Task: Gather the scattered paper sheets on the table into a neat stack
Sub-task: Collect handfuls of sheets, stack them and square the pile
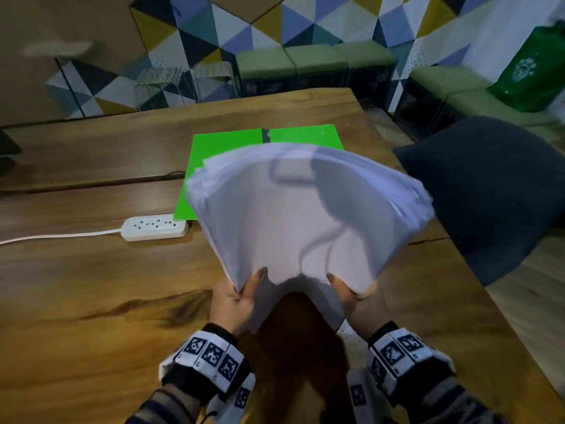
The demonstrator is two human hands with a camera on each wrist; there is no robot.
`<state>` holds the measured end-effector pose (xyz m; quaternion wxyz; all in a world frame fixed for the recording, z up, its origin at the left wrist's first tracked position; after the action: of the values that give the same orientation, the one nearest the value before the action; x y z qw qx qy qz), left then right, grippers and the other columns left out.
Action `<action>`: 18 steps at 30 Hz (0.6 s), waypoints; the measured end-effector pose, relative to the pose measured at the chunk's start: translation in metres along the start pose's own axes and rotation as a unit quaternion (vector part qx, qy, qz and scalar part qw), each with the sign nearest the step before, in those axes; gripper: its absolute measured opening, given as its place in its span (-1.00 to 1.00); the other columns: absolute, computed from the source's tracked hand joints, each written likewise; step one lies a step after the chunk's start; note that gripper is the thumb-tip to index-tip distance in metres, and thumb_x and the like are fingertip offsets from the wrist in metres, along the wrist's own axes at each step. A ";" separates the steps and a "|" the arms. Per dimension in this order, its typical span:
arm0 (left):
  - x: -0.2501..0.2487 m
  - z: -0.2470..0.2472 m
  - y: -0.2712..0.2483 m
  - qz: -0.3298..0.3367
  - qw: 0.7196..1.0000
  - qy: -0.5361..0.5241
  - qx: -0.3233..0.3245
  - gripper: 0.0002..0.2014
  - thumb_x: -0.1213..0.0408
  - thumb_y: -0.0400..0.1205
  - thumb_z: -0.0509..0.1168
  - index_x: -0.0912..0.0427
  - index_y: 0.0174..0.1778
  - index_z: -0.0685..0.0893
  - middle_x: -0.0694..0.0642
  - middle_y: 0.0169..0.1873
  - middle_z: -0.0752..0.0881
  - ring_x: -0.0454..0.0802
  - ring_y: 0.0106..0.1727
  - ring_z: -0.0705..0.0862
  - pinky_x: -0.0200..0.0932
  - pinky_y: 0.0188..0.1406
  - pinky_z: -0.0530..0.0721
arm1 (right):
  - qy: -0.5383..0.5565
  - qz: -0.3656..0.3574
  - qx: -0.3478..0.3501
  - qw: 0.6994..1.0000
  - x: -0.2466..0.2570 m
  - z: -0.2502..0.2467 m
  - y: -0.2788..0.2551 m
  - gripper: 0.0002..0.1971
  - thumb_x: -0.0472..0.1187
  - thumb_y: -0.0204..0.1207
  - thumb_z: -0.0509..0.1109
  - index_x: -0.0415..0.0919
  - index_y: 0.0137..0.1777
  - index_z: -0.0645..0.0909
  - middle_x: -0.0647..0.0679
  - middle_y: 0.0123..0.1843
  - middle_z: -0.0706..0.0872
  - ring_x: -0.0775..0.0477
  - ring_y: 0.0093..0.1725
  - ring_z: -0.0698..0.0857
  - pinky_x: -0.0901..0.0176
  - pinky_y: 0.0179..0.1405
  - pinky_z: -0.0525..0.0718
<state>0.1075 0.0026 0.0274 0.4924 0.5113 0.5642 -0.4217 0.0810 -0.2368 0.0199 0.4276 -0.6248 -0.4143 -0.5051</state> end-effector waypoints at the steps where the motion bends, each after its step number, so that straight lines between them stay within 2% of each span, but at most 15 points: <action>1: -0.001 0.000 0.003 -0.005 1.000 -0.003 -0.002 -0.84 0.42 0.57 0.34 0.05 -0.08 0.61 -0.09 -0.10 0.70 -0.15 -0.06 0.66 -0.68 -0.29 0.54 | -0.028 -0.009 -0.003 1.000 0.001 0.001 0.004 -0.79 -0.42 0.40 0.49 -0.08 -0.30 0.65 0.13 -0.30 0.75 0.20 -0.29 0.72 0.20 -0.14 0.68; 2: -0.002 -0.001 0.009 -0.010 1.000 -0.009 -0.002 -0.86 0.43 0.58 0.33 0.12 -0.03 0.61 -0.04 -0.07 0.70 -0.18 -0.09 0.67 -0.69 -0.30 0.53 | -0.066 -0.019 -0.002 0.998 0.006 0.002 0.009 -0.86 -0.40 0.40 0.49 -0.14 -0.23 0.68 0.01 -0.25 0.78 0.19 -0.26 0.74 0.09 -0.07 0.69; 3: -0.003 -0.001 0.017 -0.015 1.000 -0.018 0.004 -0.86 0.45 0.58 0.32 0.20 0.01 0.63 -0.01 -0.07 0.70 -0.30 -0.16 0.69 -0.69 -0.31 0.53 | -0.093 -0.032 0.001 0.995 0.014 0.004 0.015 -0.93 -0.36 0.41 0.49 -0.24 -0.13 0.69 -0.11 -0.18 0.79 0.10 -0.19 0.74 0.01 -0.01 0.69; 4: -0.006 0.002 0.026 -0.019 0.999 -0.029 0.019 -0.84 0.49 0.58 0.32 0.29 0.06 0.65 -0.02 -0.13 0.72 -0.43 -0.25 0.69 -0.67 -0.31 0.55 | -0.120 -0.040 -0.002 0.992 0.023 0.002 0.024 -0.85 -0.32 0.41 0.49 -0.32 -0.03 0.68 -0.19 -0.10 0.78 -0.01 -0.11 0.72 -0.02 0.04 0.68; 5: -0.009 0.004 0.035 -0.024 0.998 -0.037 0.036 -0.83 0.51 0.57 0.32 0.36 0.07 0.67 -0.09 -0.20 0.76 -0.47 -0.31 0.70 -0.61 -0.29 0.59 | -0.128 -0.045 -0.002 0.991 0.030 -0.001 0.034 -0.79 -0.30 0.41 0.50 -0.34 0.03 0.66 -0.21 -0.07 0.76 -0.08 -0.07 0.71 -0.03 0.04 0.66; 7: -0.008 0.010 0.049 -0.053 0.995 -0.063 0.063 -0.86 0.45 0.54 0.39 0.32 0.00 0.73 -0.19 -0.33 0.80 -0.35 -0.27 0.75 -0.39 -0.18 0.69 | -0.104 -0.035 -0.002 0.994 0.041 -0.014 0.053 -0.73 -0.28 0.39 0.53 -0.29 0.08 0.64 -0.16 -0.05 0.74 -0.11 -0.07 0.70 0.04 -0.06 0.67; 9: -0.003 0.014 0.063 -0.093 0.988 -0.105 0.063 -0.90 0.39 0.50 0.41 0.13 -0.11 0.74 -0.11 -0.26 0.83 -0.12 -0.16 0.78 -0.11 0.03 0.71 | -0.019 0.020 0.041 0.999 0.032 -0.022 0.063 -0.58 -0.12 0.27 0.62 -0.24 0.08 0.63 -0.15 0.01 0.76 -0.08 -0.13 0.71 0.16 -0.21 0.69; 11: -0.001 0.017 0.078 -0.116 0.982 -0.139 0.044 -0.91 0.39 0.52 0.41 0.11 -0.13 0.69 0.04 -0.17 0.82 0.02 -0.09 0.77 0.02 0.15 0.66 | 0.104 0.100 0.078 0.986 0.003 -0.027 0.061 -0.18 0.15 -0.11 0.72 -0.21 0.16 0.63 -0.22 0.06 0.77 -0.19 -0.11 0.74 0.04 -0.21 0.72; 12: -0.003 0.019 0.086 -0.119 0.982 -0.142 0.029 -0.89 0.31 0.48 0.46 0.12 -0.14 0.66 0.16 -0.12 0.79 0.08 -0.06 0.76 0.05 0.16 0.65 | 0.195 0.141 0.099 0.965 -0.013 -0.025 0.055 -0.05 0.19 -0.29 0.75 -0.17 0.18 0.64 -0.22 0.04 0.78 -0.22 -0.11 0.76 -0.05 -0.22 0.75; 13: -0.001 0.022 0.094 -0.129 0.982 -0.139 0.012 -0.81 0.24 0.43 0.50 0.17 -0.16 0.63 0.25 -0.12 0.75 0.09 -0.09 0.74 0.00 0.11 0.66 | 0.294 0.173 0.116 0.933 -0.023 -0.018 0.047 -0.05 0.17 -0.38 0.77 -0.13 0.14 0.69 -0.20 -0.01 0.79 -0.22 -0.12 0.78 -0.08 -0.26 0.78; 14: 0.002 0.028 0.099 -0.141 0.980 -0.138 0.001 -0.79 0.24 0.43 0.50 0.20 -0.20 0.59 0.25 -0.19 0.71 0.03 -0.20 0.73 -0.11 0.00 0.67 | 0.370 0.195 0.128 0.899 -0.029 -0.009 0.041 -0.11 0.12 -0.40 0.79 -0.10 0.08 0.74 -0.18 -0.03 0.81 -0.21 -0.13 0.80 -0.08 -0.30 0.79; 15: 0.005 0.036 0.103 -0.154 0.977 -0.148 -0.004 -0.83 0.32 0.49 0.46 0.21 -0.24 0.57 0.19 -0.27 0.69 -0.05 -0.34 0.70 -0.20 -0.11 0.66 | 0.419 0.211 0.139 0.872 -0.028 0.003 0.035 -0.19 0.06 -0.32 0.80 -0.09 0.07 0.76 -0.18 0.00 0.81 -0.21 -0.09 0.81 -0.07 -0.32 0.79; 16: 0.009 0.048 0.108 -0.168 0.971 -0.167 0.006 -0.88 0.43 0.55 0.39 0.22 -0.25 0.58 0.14 -0.33 0.70 -0.14 -0.42 0.68 -0.20 -0.13 0.66 | 0.439 0.216 0.150 0.859 -0.026 0.016 0.034 -0.28 -0.01 -0.13 0.78 -0.10 0.13 0.73 -0.19 0.07 0.79 -0.22 -0.02 0.80 -0.08 -0.27 0.79; 18: 0.017 0.071 0.110 -0.191 0.959 -0.207 0.035 -0.89 0.56 0.58 0.29 0.28 -0.13 0.64 0.05 -0.38 0.79 -0.15 -0.42 0.73 -0.10 -0.09 0.72 | 0.424 0.215 0.119 0.872 -0.028 0.027 0.038 -0.54 -0.17 0.25 0.55 -0.20 0.19 0.67 -0.21 0.16 0.76 -0.21 0.04 0.78 -0.05 -0.18 0.79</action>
<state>0.2257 -0.0509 0.0020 0.4907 0.3124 0.5215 -0.6242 0.1209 -0.2245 -0.0153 0.7313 -0.3689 -0.1051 -0.5640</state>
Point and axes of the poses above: each hand's wrist, its own y-axis towards the middle knuckle, its own z-axis out of the palm, x = y × z, the point moved 10 cm from there along y, towards the middle knuckle
